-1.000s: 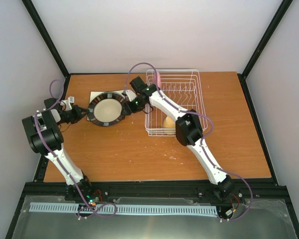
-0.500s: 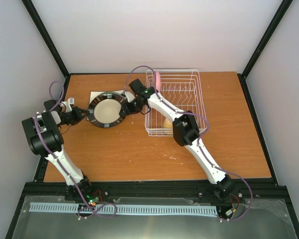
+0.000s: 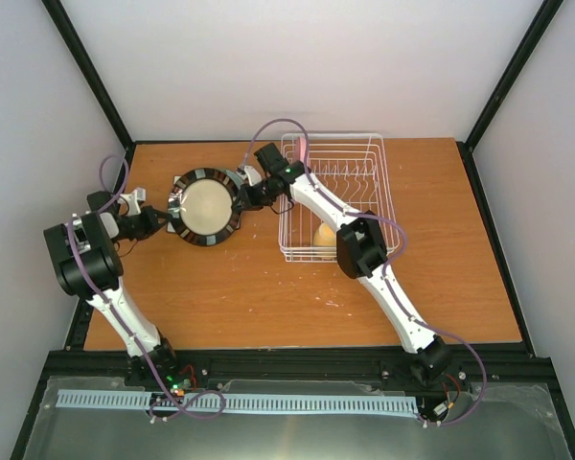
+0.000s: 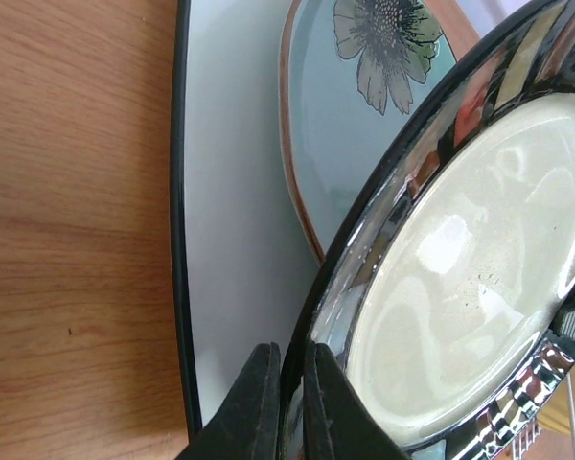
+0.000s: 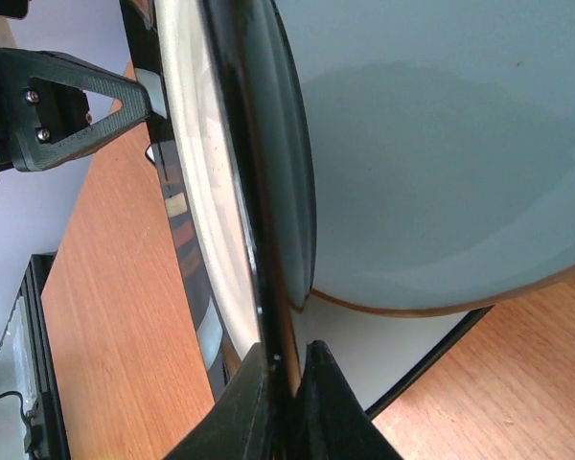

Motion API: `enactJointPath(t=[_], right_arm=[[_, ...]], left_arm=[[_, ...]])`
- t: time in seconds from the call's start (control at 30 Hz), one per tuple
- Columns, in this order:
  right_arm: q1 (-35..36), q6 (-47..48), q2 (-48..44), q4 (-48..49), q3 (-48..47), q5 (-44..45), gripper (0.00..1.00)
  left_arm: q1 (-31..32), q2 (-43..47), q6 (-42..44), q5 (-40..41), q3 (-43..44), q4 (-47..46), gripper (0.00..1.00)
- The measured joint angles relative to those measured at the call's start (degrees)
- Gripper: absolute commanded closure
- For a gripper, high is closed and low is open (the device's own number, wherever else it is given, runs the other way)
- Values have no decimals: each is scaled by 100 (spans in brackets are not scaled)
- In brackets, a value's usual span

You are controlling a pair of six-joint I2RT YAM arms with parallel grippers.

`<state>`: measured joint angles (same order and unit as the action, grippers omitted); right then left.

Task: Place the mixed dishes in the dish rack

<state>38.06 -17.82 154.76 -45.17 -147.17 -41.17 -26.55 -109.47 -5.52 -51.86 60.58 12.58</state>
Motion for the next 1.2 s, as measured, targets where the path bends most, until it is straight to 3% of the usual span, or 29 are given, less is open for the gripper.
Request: enactJointPath(t=[0.13, 0.3, 1.2], right_arm=[[4, 24, -37, 61, 52, -28, 97], [94, 92, -197, 173, 264, 13, 97], [13, -192, -566, 428, 756, -136, 97]], left_arm=[[17, -2, -94, 37, 92, 146, 69], [105, -4, -177, 59, 293, 245, 60], [118, -22, -223, -409, 811, 223, 53]])
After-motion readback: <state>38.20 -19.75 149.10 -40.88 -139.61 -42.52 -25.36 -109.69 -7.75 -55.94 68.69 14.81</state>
